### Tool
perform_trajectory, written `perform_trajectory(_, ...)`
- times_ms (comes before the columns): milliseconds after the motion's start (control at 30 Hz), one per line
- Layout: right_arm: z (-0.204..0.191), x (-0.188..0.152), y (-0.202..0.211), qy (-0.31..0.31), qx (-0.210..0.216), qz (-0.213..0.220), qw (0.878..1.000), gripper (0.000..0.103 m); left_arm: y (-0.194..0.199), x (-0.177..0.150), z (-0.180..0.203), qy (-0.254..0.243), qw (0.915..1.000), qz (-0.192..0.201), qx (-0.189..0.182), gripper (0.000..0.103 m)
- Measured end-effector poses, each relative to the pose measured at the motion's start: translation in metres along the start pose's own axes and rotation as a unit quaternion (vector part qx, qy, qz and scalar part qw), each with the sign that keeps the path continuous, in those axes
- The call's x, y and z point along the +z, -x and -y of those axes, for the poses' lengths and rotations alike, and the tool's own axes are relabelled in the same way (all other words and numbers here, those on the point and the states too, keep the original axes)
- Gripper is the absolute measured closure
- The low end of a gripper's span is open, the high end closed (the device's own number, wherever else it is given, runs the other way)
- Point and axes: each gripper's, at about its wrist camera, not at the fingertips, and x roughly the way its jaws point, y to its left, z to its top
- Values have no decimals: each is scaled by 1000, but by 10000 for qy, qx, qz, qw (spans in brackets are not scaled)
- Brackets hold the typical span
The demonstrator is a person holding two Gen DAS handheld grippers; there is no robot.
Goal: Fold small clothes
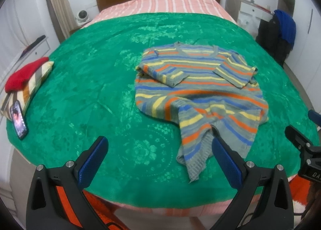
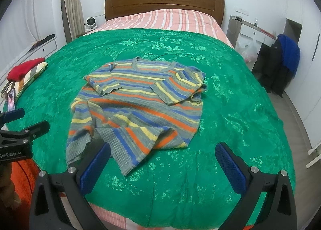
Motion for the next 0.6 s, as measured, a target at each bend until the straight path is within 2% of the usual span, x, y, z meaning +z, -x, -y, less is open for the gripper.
perform_trajectory(133,0,-3,-3,-17,159,-68,9998,0,-9,-3,-2,40,9998,-157,-149,0)
perform_trajectory(300,2,-10,-13,-106,306,-252,9992,0,-19,-7,-4,144,9976,-381,-561,0)
perform_trajectory(600,6,-14,-19,-191,305,-360,9987,0,-22,-8,-3,115,9970,-412,-638,0)
